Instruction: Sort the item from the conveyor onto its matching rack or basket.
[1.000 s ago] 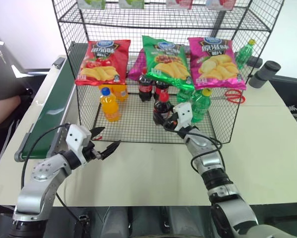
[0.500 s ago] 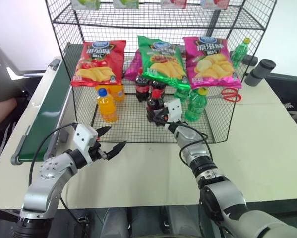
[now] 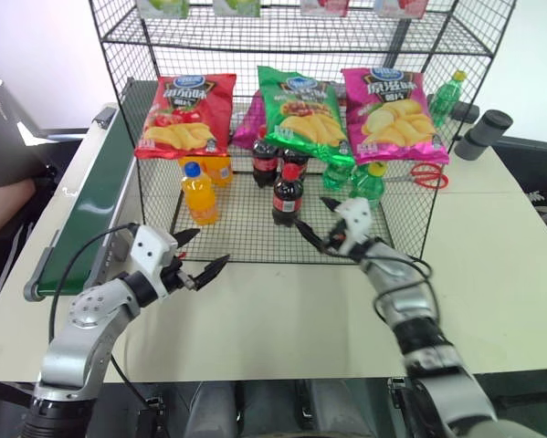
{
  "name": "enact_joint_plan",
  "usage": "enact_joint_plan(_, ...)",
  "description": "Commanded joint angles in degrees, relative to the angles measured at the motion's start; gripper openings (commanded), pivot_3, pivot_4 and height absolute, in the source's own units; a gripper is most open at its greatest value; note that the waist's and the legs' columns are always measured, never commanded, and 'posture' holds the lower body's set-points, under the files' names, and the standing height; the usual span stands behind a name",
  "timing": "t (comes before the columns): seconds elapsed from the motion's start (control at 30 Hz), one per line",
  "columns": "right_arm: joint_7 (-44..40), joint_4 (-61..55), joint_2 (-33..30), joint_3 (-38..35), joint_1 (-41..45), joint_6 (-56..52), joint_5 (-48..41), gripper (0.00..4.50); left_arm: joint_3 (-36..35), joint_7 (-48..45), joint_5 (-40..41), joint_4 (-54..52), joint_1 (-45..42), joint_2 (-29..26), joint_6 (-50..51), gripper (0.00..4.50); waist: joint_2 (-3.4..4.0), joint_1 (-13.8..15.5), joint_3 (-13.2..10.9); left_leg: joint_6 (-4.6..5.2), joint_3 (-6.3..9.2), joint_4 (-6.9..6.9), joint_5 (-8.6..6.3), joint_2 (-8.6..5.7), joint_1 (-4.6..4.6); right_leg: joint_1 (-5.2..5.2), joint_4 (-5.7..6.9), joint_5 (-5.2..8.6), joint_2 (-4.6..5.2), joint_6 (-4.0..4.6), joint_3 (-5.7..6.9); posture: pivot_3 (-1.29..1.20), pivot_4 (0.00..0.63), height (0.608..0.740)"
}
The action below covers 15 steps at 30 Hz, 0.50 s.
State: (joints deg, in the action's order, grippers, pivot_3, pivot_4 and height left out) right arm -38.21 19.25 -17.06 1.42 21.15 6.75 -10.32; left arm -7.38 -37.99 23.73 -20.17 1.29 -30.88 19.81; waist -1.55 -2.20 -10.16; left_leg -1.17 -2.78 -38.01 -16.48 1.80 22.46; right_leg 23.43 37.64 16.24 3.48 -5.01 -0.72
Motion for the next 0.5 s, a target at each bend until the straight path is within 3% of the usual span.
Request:
enact_joint_plan(0.03,-5.13,-13.28,-5.40,-3.44,-5.29,-5.14,-6.05,4.42,-2.69,-0.12,0.24,0.20,-0.10,-1.04,-0.95,4.50,0.04,-0.21,0.00,0.00,-0.01,0.00,0.00,0.00,0.00,0.00,0.00,0.00,0.00,0.00,0.00,0.00,0.150,0.740)
enact_joint_plan(0.2,-10.15,-25.37,-15.93,-12.19,-14.20,-13.59,-15.11,4.42,-5.06,-1.31,0.98,1.63,0.04,-2.90,-0.72,4.50,0.09,-0.08,-0.01,0.01,0.00,0.00,0.00,0.02,-0.08,-0.06,0.02,0.00,-0.03,0.01,-0.01,0.00,0.150,0.740)
enact_joint_plan(0.5,-12.72,-28.96,-23.50,-18.50,-20.08,-19.30,-18.50,4.42,-6.50,-5.08,2.14,2.36,1.42,-5.49,-0.58,4.50,0.08,0.15,0.00,0.01,-0.02,-0.01,0.00,0.01,-0.11,-0.13,-0.07,0.01,-0.04,0.02,-0.02,0.00,0.150,0.740)
